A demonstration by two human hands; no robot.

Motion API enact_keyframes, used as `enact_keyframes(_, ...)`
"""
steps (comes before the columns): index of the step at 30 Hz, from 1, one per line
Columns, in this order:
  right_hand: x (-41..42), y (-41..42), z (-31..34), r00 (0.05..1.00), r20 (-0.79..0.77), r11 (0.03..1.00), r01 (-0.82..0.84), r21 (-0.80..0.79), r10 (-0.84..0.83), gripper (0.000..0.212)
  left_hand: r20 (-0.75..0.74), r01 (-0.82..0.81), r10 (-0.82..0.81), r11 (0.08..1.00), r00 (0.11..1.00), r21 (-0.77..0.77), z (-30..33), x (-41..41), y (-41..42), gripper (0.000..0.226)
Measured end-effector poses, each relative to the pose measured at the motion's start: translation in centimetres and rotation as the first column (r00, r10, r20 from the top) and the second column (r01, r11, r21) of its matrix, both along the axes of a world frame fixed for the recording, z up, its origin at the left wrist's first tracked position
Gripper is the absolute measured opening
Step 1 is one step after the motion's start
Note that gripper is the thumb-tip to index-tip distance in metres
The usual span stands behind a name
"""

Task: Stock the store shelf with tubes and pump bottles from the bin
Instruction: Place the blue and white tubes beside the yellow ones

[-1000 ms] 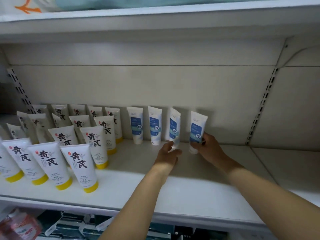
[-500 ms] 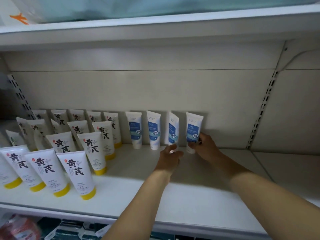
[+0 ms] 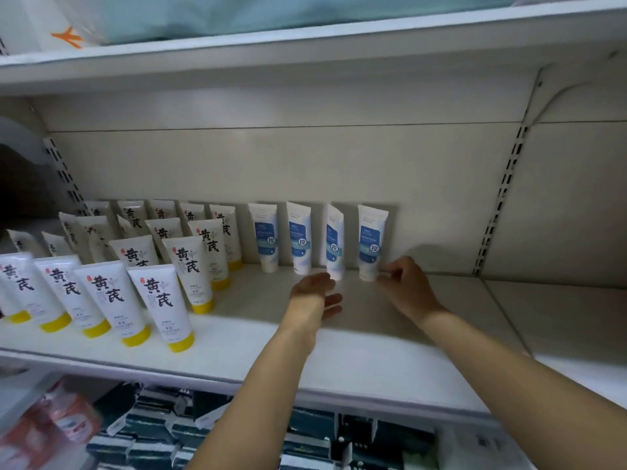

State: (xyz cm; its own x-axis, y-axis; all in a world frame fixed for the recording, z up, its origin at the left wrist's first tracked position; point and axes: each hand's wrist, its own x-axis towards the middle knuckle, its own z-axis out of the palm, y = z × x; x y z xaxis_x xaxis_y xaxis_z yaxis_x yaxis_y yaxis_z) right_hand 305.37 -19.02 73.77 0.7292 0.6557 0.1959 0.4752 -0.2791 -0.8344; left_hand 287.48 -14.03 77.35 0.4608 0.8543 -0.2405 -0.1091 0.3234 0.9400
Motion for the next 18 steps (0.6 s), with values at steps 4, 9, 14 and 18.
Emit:
enact_keyframes(4, -2.1, -2.0, 0.8, 0.998, -0.036, 0.999, -0.046, -0.023, 0.045, 0.015, 0.023, 0.001, -0.002, 0.999, 1.000, 0.041, 0.3, -1.9, -2.3, 0.018)
enact_keyframes(9, -5.3, -3.6, 1.5, 0.983, -0.152, 0.994, -0.098, 0.051, 0.104, 0.008, 0.200, -0.075, 0.086, 0.995, 0.976, -0.063, 0.8, -3.9, -5.4, 0.013)
enact_keyframes(14, -9.0, -6.1, 2.3, 0.947, -0.180, 0.957, -0.237, 0.166, 0.266, 0.007, 0.239, -0.161, 0.197, 0.973, 0.951, -0.163, -0.2, -6.0, -8.4, 0.017)
enact_keyframes(18, -12.0, -7.5, 3.0, 0.920, -0.184, 0.924, -0.301, 0.235, 0.346, 0.010, 0.234, -0.208, 0.251, 0.959, 0.939, -0.194, -1.2, -8.5, -9.6, 0.020)
